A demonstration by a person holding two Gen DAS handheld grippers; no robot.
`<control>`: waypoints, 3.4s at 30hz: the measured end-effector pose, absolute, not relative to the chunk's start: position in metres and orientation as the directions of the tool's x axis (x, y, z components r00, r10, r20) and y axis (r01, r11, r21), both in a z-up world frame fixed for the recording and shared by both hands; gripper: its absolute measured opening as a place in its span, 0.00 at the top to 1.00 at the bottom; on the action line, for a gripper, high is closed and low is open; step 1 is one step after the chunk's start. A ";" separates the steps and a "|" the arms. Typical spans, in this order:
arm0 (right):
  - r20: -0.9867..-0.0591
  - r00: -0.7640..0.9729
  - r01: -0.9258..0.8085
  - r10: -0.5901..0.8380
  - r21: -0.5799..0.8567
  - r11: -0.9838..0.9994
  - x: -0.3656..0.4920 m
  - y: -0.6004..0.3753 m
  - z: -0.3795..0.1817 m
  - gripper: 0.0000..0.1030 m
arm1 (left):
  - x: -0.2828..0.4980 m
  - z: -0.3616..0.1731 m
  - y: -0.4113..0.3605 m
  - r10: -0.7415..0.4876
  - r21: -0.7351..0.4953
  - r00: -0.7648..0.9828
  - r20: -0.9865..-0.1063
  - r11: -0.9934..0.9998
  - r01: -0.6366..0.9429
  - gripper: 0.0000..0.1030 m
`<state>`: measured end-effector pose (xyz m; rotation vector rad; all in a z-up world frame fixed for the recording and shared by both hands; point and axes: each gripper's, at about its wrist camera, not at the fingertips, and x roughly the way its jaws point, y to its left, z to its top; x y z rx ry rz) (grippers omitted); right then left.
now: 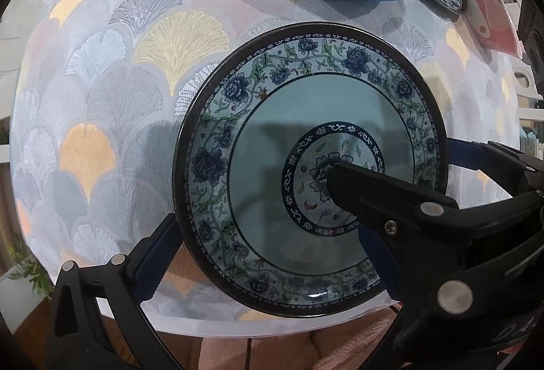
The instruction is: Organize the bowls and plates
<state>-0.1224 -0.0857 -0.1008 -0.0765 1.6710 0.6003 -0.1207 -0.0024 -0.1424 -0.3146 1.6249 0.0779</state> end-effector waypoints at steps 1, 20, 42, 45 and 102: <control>-0.938 -0.204 -0.379 0.280 0.339 0.861 -0.123 -0.085 -0.101 0.00 | -0.120 -0.141 -0.002 -0.158 -0.141 -0.049 -0.986 0.958 -0.250 0.01; -0.937 -0.253 -0.382 0.239 0.324 0.865 -0.119 -0.094 -0.082 0.02 | -0.109 -0.126 0.020 -0.158 -0.135 -0.092 -0.983 0.966 -0.219 0.01; -0.887 -0.031 -0.525 0.460 0.406 0.748 0.038 -0.055 0.120 0.02 | 0.035 0.009 0.166 -0.133 -0.182 0.164 -0.978 0.922 -0.340 0.01; -0.882 0.008 -0.538 0.471 0.394 0.746 0.080 -0.029 0.127 0.02 | 0.074 0.020 0.183 -0.124 -0.206 0.247 -0.961 0.917 -0.341 0.01; -0.958 -0.136 -0.364 0.255 0.287 0.886 0.194 0.029 -0.051 0.41 | 0.144 -0.079 0.113 -0.079 -0.117 0.135 -0.988 0.947 -0.298 0.32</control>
